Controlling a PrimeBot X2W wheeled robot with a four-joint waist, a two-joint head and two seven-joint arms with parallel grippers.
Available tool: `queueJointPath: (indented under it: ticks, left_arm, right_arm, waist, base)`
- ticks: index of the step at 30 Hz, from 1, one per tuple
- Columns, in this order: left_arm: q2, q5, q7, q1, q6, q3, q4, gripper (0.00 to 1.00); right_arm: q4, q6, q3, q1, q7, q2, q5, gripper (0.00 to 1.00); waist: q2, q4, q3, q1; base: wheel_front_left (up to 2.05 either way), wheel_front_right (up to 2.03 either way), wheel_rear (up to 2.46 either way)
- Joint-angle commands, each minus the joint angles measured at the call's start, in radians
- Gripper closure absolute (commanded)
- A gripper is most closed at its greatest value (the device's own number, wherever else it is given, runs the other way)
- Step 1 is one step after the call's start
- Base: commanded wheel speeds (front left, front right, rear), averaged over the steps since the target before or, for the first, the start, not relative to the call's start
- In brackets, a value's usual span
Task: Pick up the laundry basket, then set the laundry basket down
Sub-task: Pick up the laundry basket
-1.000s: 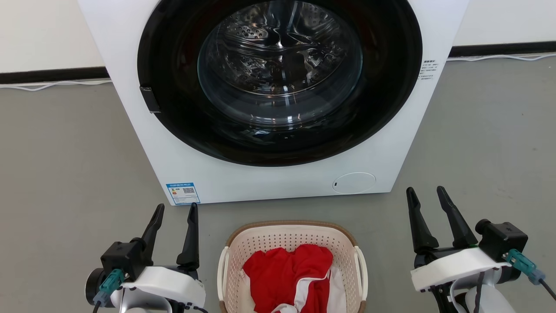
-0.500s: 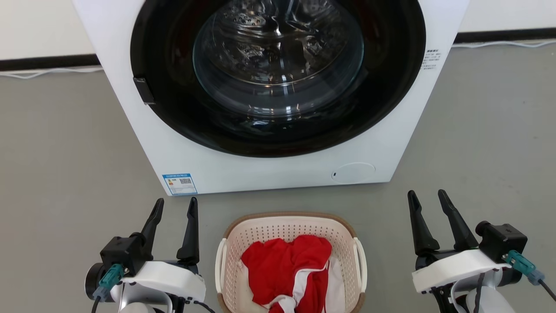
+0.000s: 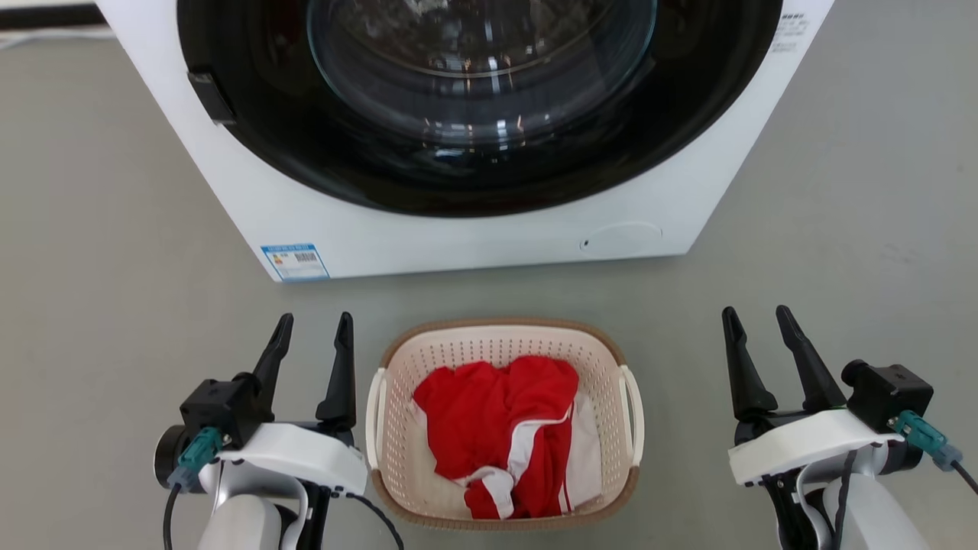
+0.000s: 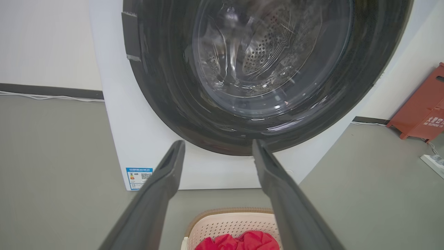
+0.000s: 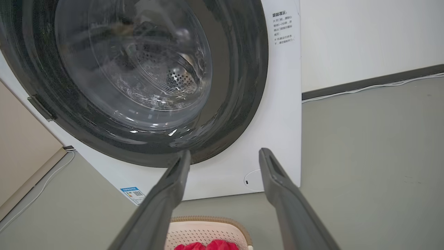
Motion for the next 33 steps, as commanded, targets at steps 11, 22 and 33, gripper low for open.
queueJointPath:
  ticks: [11,22,33]
  left_arm:
    - [0.011,-0.013,-0.006,-0.109,0.005,0.028,0.057,0.0]
    - [0.011,-0.024,-0.006,-0.199,-0.007,0.032,0.2,0.0]
    - [0.011,-0.025,-0.006,-0.293,-0.014,0.018,0.335,0.0]
  right_arm:
    - [0.065,0.007,0.046,-0.095,-0.012,-0.02,0.026,0.0]
    - [0.207,0.007,0.092,-0.177,-0.012,-0.035,0.07,0.0]
    - [0.356,0.007,0.159,-0.27,-0.012,-0.045,0.113,0.0]
  waist:
    - [0.0,-0.01,0.132,-0.0001]
    - [0.0,-0.006,0.244,-0.0001]
    - [0.0,0.009,0.351,-0.0001]
  base:
    - [0.0,0.0,0.0]
    - [0.0,0.0,0.0]
    - [0.0,0.0,0.0]
